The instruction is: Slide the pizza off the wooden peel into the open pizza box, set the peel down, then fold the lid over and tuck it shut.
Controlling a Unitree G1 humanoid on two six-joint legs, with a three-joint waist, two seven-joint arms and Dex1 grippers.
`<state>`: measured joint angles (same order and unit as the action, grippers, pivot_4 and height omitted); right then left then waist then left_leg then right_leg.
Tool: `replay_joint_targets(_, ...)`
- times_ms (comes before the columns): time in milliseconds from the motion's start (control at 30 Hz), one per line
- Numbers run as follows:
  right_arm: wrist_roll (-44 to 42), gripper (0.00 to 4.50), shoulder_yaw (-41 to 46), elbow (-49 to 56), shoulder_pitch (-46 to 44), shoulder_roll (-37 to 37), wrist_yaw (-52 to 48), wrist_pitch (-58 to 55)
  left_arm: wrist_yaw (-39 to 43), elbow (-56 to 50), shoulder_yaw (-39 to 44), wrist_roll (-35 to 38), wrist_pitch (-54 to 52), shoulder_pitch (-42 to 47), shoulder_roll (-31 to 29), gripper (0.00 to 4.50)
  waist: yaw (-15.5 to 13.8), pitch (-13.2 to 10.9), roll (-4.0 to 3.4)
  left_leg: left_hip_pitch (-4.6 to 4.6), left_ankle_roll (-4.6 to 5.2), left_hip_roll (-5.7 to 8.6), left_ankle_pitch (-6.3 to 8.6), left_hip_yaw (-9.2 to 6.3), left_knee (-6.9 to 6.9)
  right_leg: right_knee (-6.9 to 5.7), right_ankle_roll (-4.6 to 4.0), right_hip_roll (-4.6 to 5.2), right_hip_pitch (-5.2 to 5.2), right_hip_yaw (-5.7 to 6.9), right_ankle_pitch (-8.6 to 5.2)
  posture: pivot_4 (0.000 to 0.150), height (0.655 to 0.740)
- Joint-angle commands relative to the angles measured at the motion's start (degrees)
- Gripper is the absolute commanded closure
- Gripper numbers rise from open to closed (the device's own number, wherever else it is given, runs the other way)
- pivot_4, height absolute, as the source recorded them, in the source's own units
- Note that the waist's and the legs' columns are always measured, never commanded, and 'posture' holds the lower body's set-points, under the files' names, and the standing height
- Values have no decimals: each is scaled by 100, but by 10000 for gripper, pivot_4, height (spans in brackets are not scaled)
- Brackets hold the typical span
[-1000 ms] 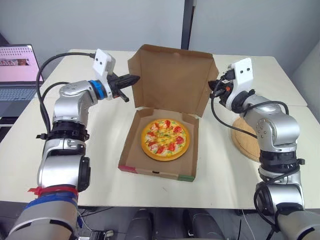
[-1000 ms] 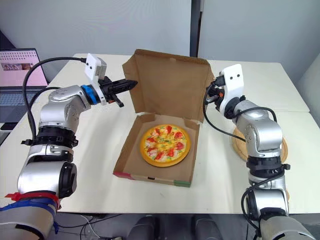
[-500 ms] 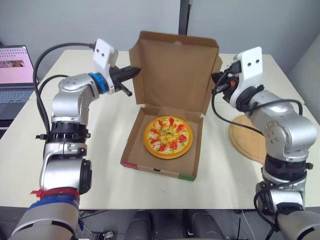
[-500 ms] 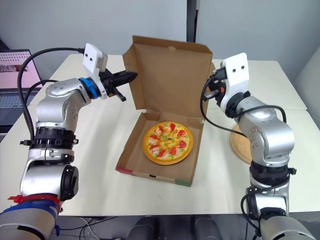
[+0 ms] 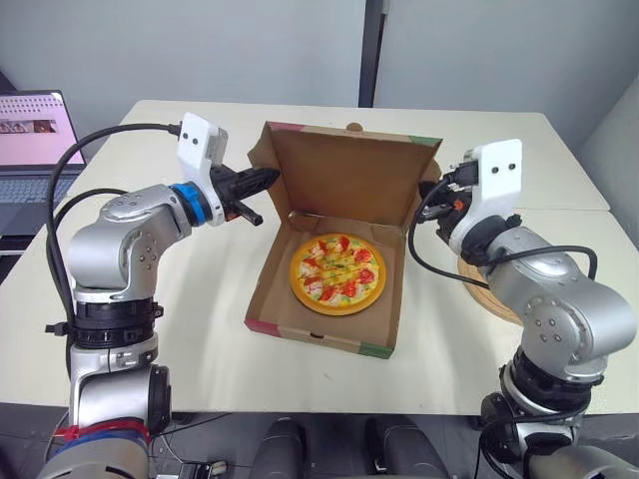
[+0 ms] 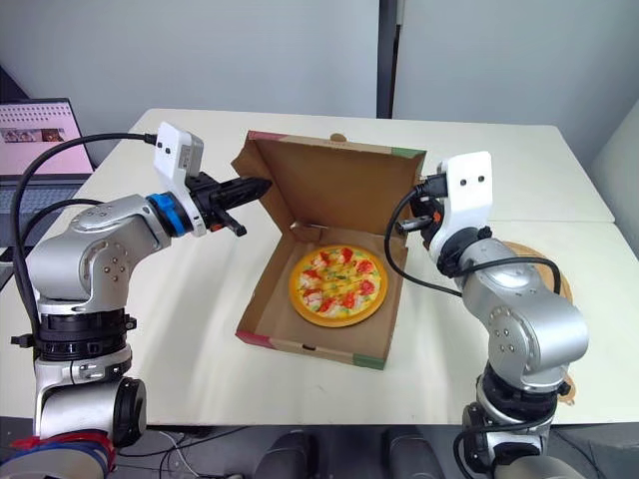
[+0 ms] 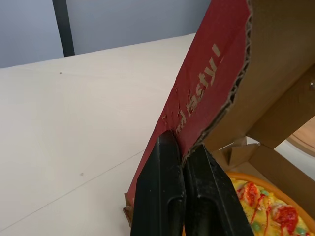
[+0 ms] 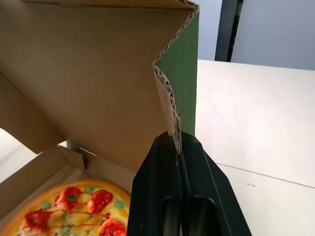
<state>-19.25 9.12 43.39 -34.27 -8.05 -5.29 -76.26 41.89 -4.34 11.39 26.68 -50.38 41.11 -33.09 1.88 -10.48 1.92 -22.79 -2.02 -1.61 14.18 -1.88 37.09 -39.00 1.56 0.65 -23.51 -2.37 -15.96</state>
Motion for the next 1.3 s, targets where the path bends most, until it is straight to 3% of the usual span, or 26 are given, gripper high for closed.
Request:
replay_joint_targets(33, -159, 44879, -61, 418, 77, 193, 47, -210, -13, -527, 94, 346, -179, -75, -57, 45000, 2, 0, 0, 0, 0, 0, 0, 0, -1, 0, 0, 0, 0, 0, 0, 1500, 7400)
replay_joint_targets(367, -126, 44879, -300, 1170, 564, 770, 278, -801, -503, -1513, 565, 1016, -976, -895, -86, 45000, 12, 1, -1, 3, -3, -3, -1, -20, -2, 2, 0, 1, 0, -3, 0, 1500, 7400)
replay_joint_targets(633, -56, 44879, -558, 1440, 1180, 843, 304, -895, -779, -1803, 644, 1255, -1048, -1357, -45, 45000, 28, 6, -1, 15, -4, -5, -2, -28, -5, 2, -1, -5, 7, -3, -1, 1500, 7400)
replay_joint_targets(1000, -80, 44879, -392, 1542, 1370, 1078, 290, -981, -966, -2029, 692, 1467, -984, -1720, -111, 45000, 49, 8, -1, 26, -6, -6, -3, -31, -6, 5, 6, -8, 17, -6, -6, 1500, 7400)
replay_joint_targets(1100, -188, 38329, -163, 1628, 1356, 1122, 111, -1083, -959, -1991, 676, 1438, -907, -1718, -144, 45000, 46, 7, -2, 26, -6, -5, -3, -32, -6, 7, 16, -8, 18, -4, -12, 1500, 7400)
replay_joint_targets(1167, -317, 31348, 129, 1658, 1351, 953, -162, -1189, -908, -1979, 637, 1404, -819, -1724, -183, 45000, 42, 7, -2, 25, -6, -4, -3, -32, -6, 8, 14, -8, 18, -5, -12, 1500, 7400)
replay_joint_targets(1300, -898, 17236, 996, 1574, 1240, -247, -1379, -1426, -882, -1981, 564, 1374, -683, -1747, -201, 45000, -8, 5, -4, 16, -6, 2, -3, -32, -7, 18, 0, -2, 18, -2, -3, 1500, 7400)
